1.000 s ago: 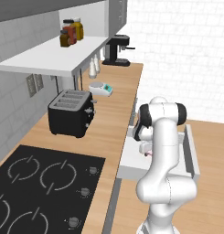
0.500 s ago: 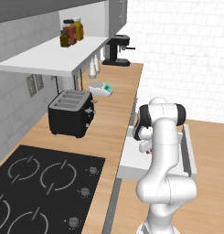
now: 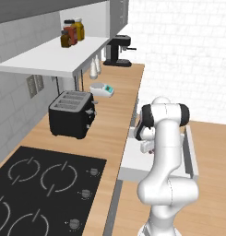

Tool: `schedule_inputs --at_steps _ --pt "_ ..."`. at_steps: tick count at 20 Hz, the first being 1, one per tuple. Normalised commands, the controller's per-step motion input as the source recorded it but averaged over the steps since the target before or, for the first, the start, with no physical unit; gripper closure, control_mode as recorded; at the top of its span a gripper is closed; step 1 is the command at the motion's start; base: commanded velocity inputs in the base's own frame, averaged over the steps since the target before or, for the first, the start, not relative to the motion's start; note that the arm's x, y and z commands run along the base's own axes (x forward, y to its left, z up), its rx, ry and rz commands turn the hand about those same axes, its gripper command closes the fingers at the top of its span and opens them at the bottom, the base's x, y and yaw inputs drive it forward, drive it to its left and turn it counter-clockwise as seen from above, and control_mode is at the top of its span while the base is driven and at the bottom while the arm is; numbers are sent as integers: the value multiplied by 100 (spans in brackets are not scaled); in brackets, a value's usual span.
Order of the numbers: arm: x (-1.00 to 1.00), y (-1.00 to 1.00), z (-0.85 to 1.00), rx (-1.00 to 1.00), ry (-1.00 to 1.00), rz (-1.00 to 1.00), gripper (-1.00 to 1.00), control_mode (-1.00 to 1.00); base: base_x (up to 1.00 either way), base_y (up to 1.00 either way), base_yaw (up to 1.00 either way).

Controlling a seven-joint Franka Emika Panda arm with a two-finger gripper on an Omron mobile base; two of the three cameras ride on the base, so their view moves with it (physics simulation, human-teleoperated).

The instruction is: Take a straw from the drawer in front and place it inside the glass cup on the dining counter.

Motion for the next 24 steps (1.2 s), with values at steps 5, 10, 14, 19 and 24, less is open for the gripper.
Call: schedule_inputs --at_steps 5,10,14,19,24 --pt "-64 0 90 8 -17 -8 100 -100 0 0 0" --pt "-43 0 100 8 -17 -11 100 -100 0 0 0" --pt "-23 1 100 2 -7 -10 100 -100 0 0 0" --pt "-7 10 100 0 0 -8 100 -100 0 0 0" --pt "-27 13 100 0 0 -8 100 -100 0 0 0"
